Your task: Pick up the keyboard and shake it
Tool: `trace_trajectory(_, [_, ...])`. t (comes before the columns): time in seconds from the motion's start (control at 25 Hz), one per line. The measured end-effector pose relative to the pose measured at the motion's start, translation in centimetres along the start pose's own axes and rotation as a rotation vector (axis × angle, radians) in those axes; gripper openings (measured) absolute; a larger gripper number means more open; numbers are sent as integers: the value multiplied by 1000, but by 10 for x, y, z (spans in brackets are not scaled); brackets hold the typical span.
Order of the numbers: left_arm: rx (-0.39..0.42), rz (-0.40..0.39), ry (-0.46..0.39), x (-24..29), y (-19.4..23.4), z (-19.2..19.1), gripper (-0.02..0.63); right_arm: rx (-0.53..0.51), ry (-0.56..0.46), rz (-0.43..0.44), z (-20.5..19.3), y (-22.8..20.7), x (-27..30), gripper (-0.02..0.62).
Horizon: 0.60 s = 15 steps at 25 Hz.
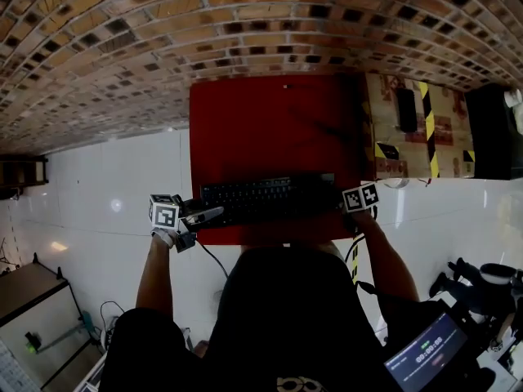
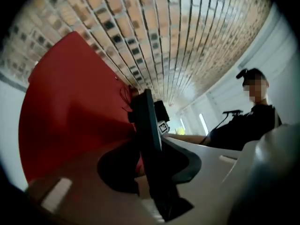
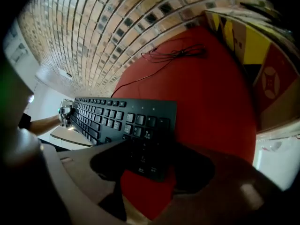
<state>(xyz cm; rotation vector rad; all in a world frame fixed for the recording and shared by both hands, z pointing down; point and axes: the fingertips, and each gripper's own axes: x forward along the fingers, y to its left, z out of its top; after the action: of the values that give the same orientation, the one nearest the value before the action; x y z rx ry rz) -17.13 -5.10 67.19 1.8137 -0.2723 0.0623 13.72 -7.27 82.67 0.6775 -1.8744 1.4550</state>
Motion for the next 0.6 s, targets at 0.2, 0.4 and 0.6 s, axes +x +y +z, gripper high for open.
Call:
trace_trajectory(0.2, [47, 105, 107, 18, 12, -11, 110, -19, -11, 9, -1, 0, 0, 256])
trace_trajectory(0.4, [-27, 71, -15, 23, 1, 8, 97, 13, -50, 28, 0, -2, -1, 256])
trace_trajectory(0.6, [54, 15, -14, 28, -26, 10, 89, -22, -47, 63, -1, 2, -9, 256])
